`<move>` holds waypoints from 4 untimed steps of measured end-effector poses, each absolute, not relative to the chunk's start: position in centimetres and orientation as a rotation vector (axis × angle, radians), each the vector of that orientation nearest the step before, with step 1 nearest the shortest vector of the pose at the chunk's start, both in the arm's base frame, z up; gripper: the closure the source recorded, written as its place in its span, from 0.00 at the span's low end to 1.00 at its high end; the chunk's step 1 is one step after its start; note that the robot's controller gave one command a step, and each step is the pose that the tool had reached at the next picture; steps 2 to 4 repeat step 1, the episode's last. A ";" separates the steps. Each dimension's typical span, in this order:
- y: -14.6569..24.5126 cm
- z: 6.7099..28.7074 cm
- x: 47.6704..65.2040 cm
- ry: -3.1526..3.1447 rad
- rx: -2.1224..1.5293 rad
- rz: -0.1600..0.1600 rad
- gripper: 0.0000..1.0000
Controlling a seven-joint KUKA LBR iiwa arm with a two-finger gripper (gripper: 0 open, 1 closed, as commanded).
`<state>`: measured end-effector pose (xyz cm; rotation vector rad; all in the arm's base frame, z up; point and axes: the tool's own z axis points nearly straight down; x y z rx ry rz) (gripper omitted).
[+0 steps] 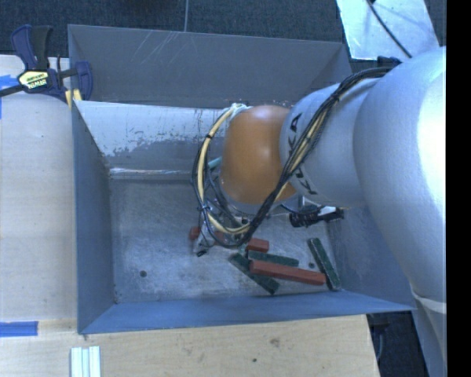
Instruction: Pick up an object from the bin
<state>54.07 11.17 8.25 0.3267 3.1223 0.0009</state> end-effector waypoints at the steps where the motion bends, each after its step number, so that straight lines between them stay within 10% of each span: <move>1: 11.3 20.7 53.6 3.089 0.523 0.005 1.00; 4: 11.3 20.7 53.6 3.089 0.523 0.005 1.00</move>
Offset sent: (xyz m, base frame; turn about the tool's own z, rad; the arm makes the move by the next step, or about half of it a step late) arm -0.0071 0.0012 0.1191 0.1280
